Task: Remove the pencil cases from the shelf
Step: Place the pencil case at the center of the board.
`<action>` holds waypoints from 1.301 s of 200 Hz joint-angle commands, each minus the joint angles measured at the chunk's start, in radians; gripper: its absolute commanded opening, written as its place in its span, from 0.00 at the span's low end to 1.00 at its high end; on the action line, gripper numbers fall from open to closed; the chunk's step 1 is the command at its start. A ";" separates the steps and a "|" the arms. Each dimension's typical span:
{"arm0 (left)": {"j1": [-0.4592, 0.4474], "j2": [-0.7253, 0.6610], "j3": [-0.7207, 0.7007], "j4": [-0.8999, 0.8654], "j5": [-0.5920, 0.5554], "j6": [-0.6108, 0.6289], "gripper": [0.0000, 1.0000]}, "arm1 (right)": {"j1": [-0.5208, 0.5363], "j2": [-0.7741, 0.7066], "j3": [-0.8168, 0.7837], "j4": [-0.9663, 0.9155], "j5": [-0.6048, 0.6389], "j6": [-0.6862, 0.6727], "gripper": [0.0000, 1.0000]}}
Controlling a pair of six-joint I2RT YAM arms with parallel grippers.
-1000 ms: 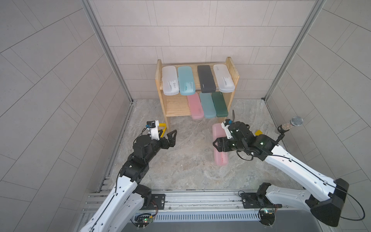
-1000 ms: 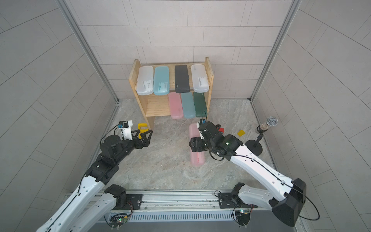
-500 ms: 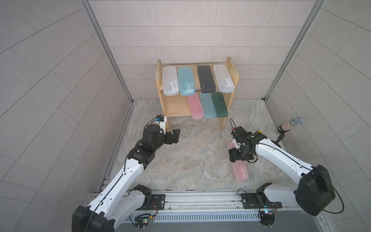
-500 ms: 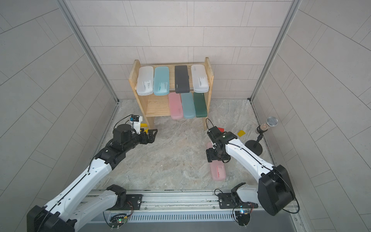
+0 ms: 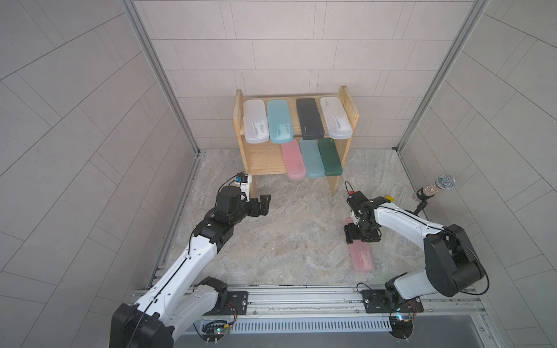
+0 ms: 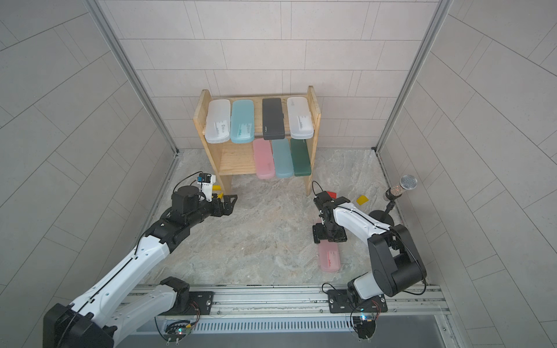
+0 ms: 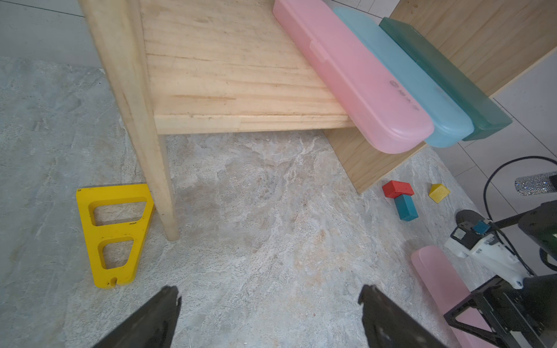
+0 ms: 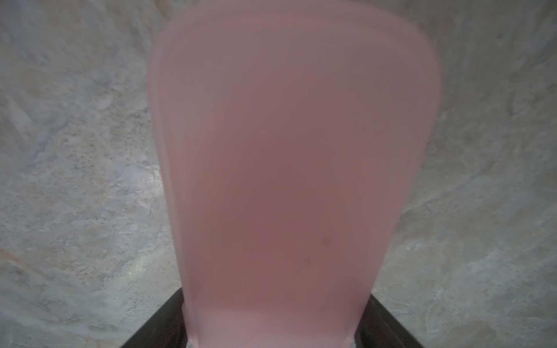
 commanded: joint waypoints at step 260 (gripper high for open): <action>0.020 0.141 0.043 0.276 0.357 -0.385 1.00 | -0.205 -0.013 0.201 -0.021 -0.127 -0.136 1.00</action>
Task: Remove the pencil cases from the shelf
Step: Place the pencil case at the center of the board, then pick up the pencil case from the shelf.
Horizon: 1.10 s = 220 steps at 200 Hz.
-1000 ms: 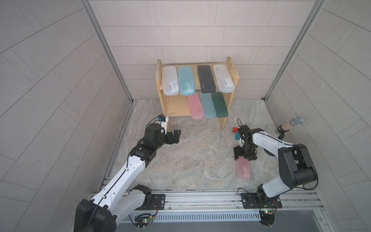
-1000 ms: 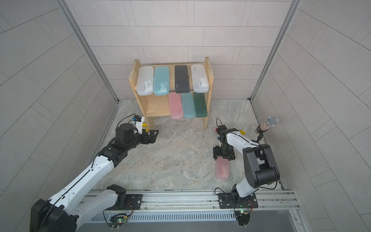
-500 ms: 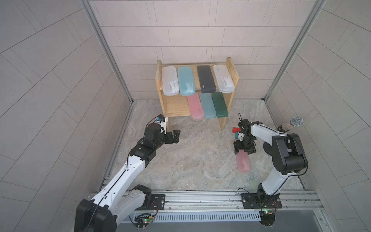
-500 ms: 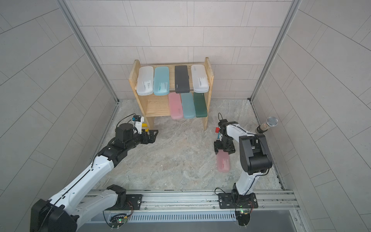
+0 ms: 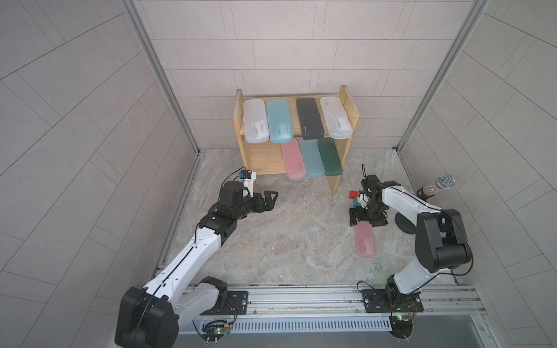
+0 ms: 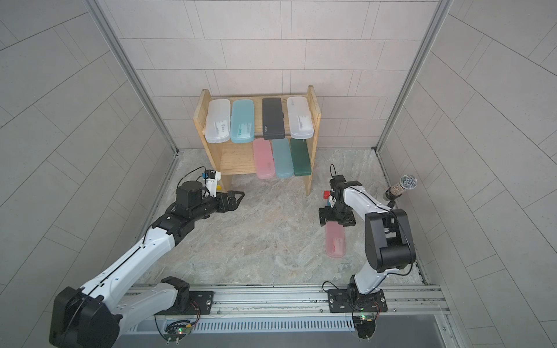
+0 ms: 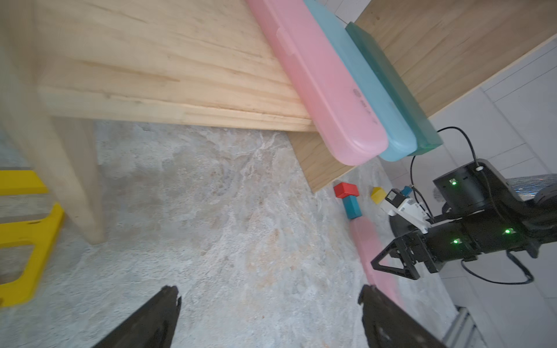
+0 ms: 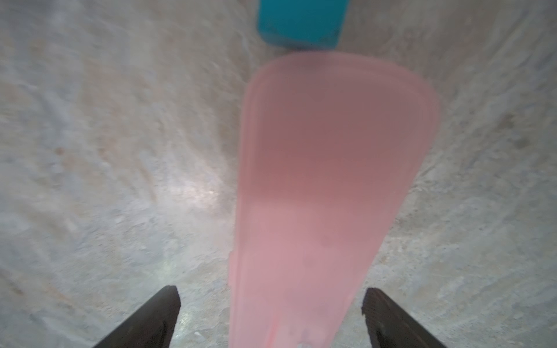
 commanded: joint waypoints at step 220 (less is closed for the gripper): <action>-0.020 0.511 0.237 0.536 0.119 -0.578 0.98 | 0.007 -0.488 0.012 0.017 -0.087 0.172 1.00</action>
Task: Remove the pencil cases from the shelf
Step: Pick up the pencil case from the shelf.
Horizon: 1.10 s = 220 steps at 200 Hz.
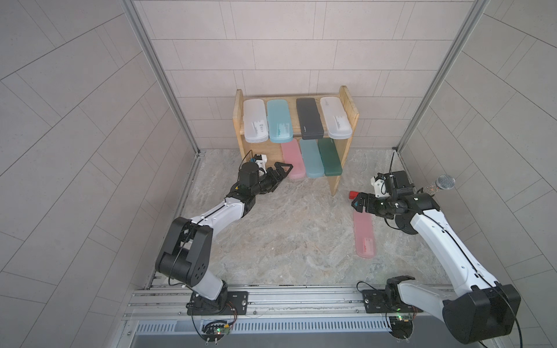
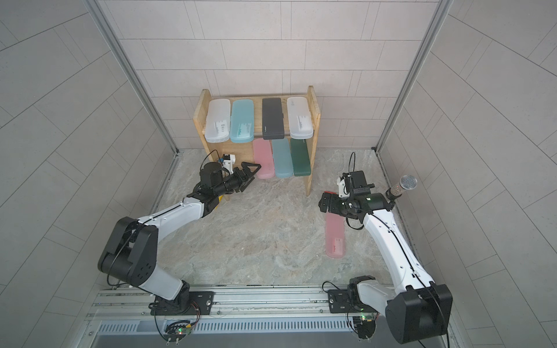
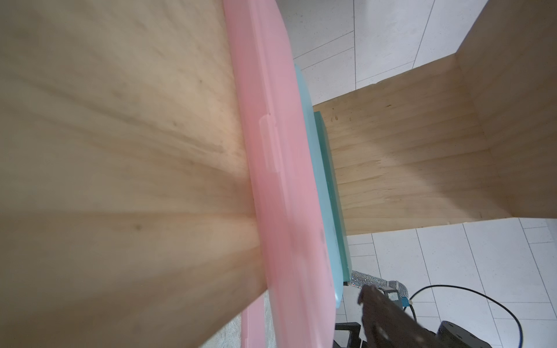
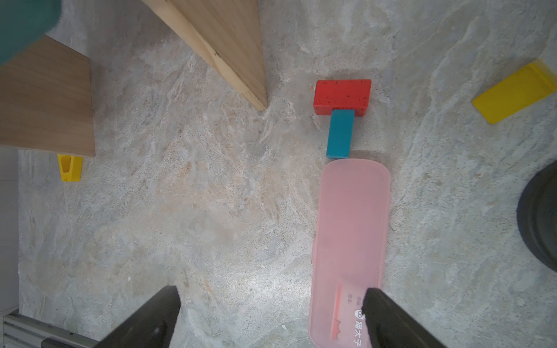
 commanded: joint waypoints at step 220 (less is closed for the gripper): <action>-0.006 0.039 0.019 0.064 -0.007 -0.058 0.44 | -0.001 -0.106 0.034 -0.086 0.023 -0.018 1.00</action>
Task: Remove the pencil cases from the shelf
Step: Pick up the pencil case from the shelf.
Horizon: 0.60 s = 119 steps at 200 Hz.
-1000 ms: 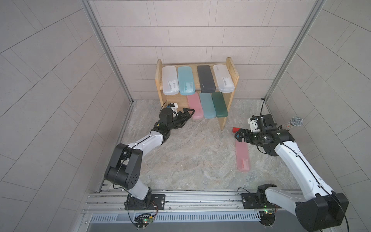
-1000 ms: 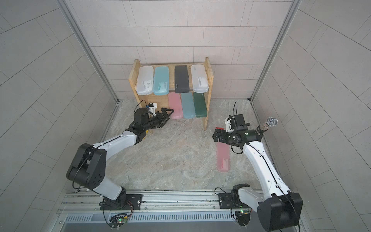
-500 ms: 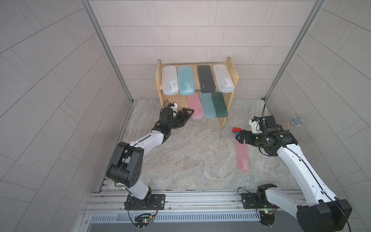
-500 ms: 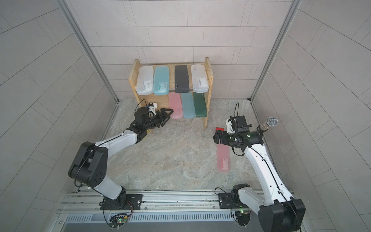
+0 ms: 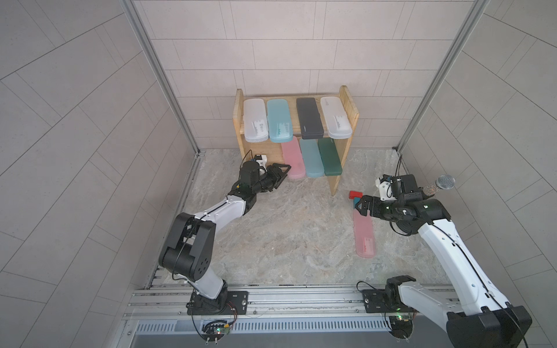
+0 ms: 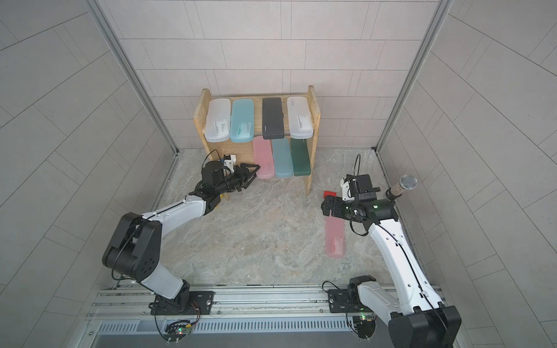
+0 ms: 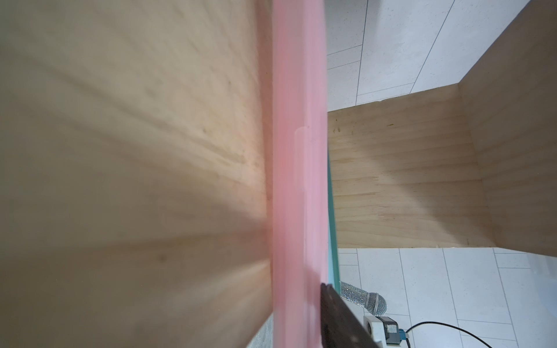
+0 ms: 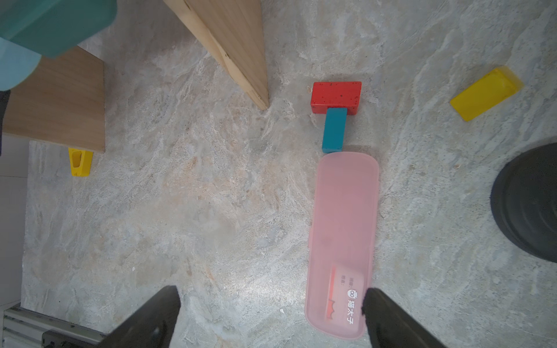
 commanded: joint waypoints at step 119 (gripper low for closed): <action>-0.003 -0.054 -0.045 0.026 -0.025 0.073 0.00 | 0.000 -0.033 0.054 -0.009 -0.018 0.008 1.00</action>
